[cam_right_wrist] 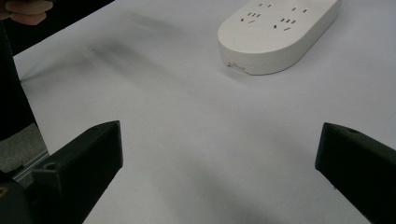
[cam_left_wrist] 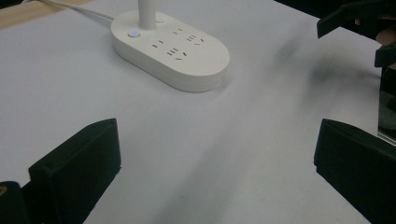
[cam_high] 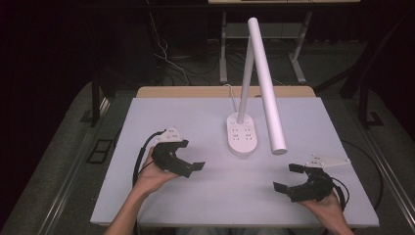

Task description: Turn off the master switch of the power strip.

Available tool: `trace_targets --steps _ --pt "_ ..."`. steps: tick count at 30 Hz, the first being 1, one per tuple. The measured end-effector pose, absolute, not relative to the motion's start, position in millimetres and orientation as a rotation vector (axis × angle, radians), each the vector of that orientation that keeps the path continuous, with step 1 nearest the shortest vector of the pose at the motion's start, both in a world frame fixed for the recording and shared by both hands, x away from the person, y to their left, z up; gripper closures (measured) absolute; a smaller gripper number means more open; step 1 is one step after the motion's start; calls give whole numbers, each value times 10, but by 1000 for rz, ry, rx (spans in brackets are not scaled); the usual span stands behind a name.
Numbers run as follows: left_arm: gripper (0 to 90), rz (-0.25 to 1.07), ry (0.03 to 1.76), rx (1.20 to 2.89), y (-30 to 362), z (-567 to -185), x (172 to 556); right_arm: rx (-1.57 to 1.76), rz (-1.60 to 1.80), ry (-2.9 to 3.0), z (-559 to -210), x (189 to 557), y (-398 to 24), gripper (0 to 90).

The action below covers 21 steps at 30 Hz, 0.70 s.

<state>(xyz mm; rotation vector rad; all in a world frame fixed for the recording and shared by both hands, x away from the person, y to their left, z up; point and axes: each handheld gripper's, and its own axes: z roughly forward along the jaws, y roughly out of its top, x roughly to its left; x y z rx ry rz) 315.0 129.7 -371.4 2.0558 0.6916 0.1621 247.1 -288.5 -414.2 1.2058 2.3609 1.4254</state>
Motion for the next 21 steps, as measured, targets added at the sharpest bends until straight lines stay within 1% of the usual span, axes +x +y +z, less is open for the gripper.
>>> trace_targets --steps 21 --pt "0 170 650 2100 1110 -3537 3421 1203 1423 2369 -4150 2474 -2882 1"
